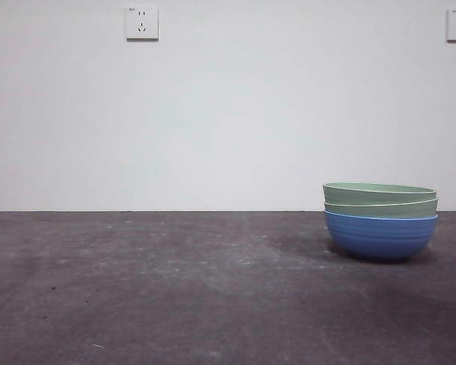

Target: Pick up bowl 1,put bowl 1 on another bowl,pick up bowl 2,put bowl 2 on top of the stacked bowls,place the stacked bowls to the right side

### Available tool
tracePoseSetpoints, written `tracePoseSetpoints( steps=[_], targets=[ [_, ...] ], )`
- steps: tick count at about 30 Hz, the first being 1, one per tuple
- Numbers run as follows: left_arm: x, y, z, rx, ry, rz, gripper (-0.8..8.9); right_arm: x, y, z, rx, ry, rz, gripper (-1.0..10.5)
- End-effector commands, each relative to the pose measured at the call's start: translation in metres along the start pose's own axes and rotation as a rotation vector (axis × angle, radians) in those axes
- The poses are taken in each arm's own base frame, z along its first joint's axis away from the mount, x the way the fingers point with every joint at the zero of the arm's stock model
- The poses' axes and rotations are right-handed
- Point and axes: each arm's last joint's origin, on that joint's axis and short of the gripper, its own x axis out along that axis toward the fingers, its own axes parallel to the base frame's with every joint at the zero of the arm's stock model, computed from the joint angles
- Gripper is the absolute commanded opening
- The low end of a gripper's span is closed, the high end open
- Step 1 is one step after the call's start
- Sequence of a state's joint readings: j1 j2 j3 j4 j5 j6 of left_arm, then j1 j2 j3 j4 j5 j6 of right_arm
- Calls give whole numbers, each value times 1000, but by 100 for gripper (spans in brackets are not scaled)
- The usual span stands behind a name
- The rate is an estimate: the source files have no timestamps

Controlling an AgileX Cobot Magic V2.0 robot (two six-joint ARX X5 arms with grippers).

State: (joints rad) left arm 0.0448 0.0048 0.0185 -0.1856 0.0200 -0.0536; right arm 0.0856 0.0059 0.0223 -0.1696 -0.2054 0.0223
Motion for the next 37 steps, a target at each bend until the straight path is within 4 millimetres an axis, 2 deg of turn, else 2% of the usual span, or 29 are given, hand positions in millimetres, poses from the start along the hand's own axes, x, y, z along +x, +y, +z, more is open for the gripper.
tracePoseSetpoints(
  steps=[1, 3, 7, 37],
  targets=[
    [1, 0, -4, -6, 13, -3, 0, 1, -1, -5, 17, 13, -4, 2],
    [1, 0, -4, -6, 13, -3, 0, 1, -1, -5, 23, 13, -4, 2],
    [1, 0, -4, -6, 13, -3, 0, 1, 0, -5, 144, 8, -3, 2],
    [1, 0, -4, -6, 13, -3, 0, 1, 0, -5, 146, 8, -3, 2]
  ],
)
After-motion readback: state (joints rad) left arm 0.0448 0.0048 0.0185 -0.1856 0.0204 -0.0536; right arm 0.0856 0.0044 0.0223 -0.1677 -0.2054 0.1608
